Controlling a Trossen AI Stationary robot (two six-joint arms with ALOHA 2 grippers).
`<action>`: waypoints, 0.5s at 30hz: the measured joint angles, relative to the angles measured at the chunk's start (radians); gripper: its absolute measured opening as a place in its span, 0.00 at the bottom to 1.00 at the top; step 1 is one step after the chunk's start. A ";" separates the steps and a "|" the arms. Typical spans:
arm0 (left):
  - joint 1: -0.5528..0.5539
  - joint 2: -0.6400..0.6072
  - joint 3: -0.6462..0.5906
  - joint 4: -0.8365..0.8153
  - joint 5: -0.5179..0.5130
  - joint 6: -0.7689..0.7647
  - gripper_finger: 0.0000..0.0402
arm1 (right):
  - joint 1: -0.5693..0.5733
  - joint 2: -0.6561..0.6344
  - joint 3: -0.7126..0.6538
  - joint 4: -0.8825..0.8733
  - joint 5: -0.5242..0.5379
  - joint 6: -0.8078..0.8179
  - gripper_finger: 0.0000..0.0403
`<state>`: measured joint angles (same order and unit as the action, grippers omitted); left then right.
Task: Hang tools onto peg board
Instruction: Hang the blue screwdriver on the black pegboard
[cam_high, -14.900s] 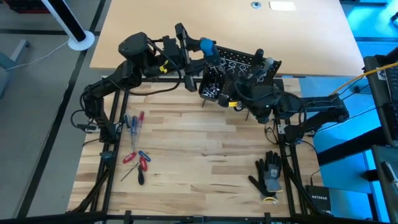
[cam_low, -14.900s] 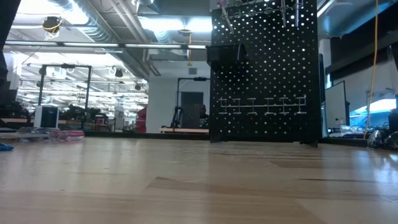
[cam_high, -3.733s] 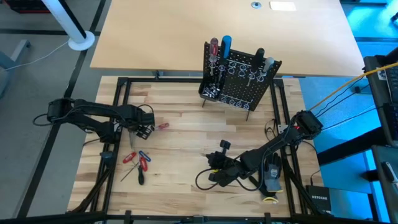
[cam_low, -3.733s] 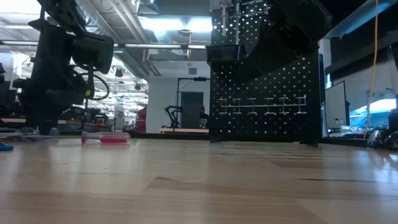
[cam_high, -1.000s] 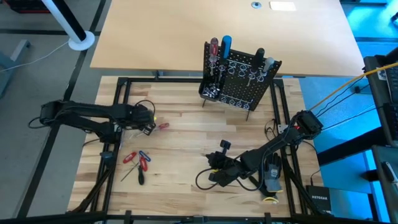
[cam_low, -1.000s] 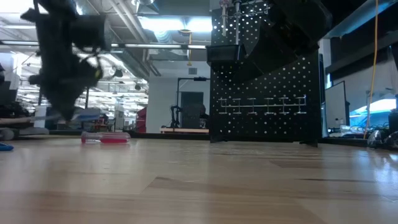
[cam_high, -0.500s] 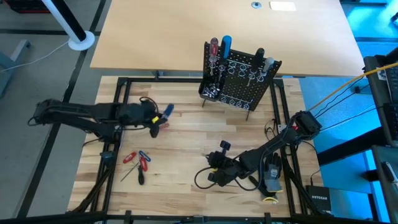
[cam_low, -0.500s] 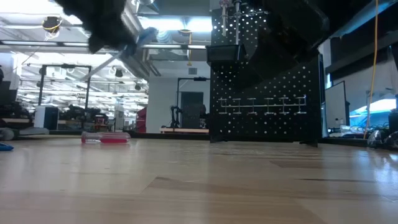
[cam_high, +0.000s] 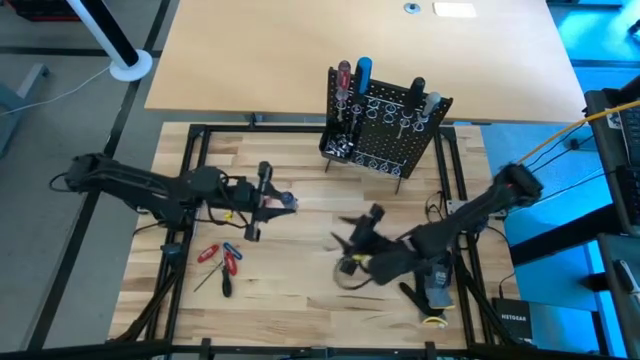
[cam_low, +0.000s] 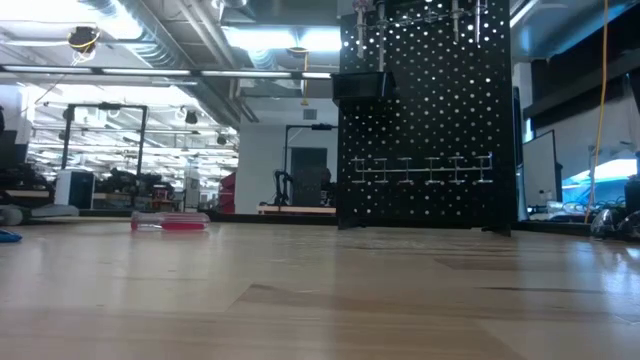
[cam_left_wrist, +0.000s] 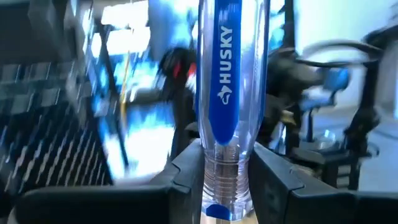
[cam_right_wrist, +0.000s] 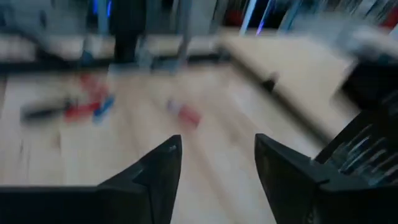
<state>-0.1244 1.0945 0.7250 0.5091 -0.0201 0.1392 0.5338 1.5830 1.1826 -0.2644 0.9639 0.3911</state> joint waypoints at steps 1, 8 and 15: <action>0.009 0.021 0.000 0.070 0.032 0.011 0.21 | 0.009 -0.031 0.000 0.030 0.038 -0.036 0.51; 0.046 0.135 0.041 0.186 0.122 -0.008 0.21 | 0.023 -0.096 0.001 0.492 0.014 -0.396 0.50; 0.004 0.151 0.056 0.152 0.123 -0.011 0.21 | -0.007 -0.043 0.000 0.780 -0.067 -0.535 0.50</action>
<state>-0.1200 1.2453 0.7807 0.6608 0.1028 0.1281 0.5268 1.5401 1.1828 0.5153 0.8971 -0.1444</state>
